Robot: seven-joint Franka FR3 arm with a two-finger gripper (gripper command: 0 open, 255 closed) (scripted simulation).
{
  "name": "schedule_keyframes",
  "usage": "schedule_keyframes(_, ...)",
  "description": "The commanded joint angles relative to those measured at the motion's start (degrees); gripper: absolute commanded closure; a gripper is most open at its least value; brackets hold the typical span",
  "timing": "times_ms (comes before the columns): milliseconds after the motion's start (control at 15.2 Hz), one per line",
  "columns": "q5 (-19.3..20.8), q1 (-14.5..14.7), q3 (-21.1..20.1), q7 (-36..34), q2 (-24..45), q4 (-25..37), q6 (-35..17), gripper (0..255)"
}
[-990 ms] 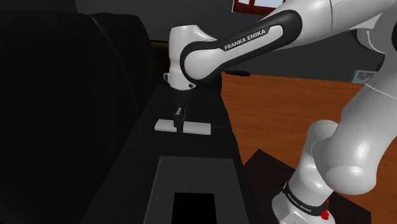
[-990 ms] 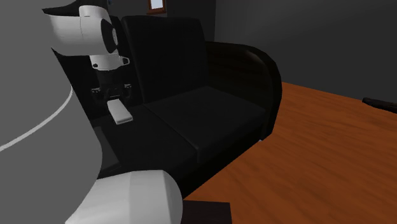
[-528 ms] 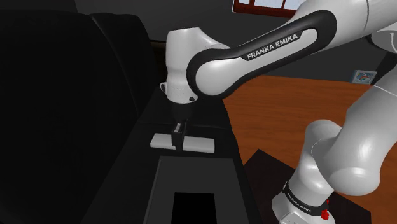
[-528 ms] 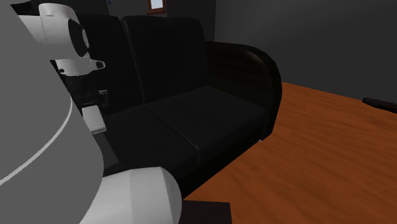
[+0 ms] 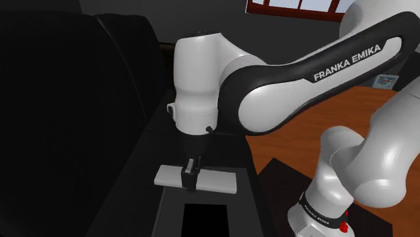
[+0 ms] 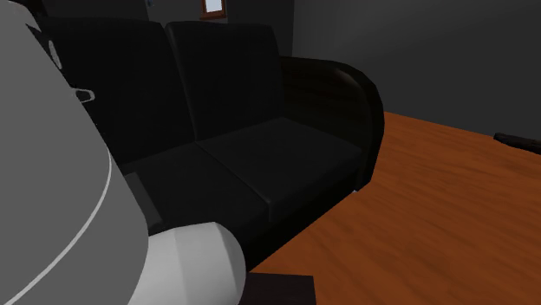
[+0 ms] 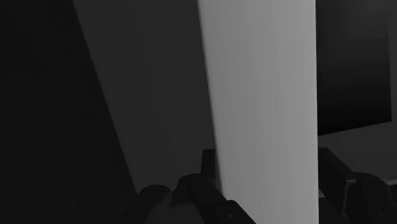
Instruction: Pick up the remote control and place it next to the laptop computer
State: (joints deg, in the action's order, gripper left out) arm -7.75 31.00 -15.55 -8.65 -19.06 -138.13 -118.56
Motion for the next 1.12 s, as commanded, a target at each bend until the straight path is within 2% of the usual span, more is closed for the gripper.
schedule_keyframes(0,-0.9,1.4,-2.1,-3.1,-0.1,0.0,-0.1,255)
schedule_keyframes(594,-3.1,6.6,-11.4,-16.4,2.4,3.4,-0.5,255)
schedule_keyframes(1056,-1.5,9.5,-18.9,-28.1,8.4,9.5,-0.9,255)
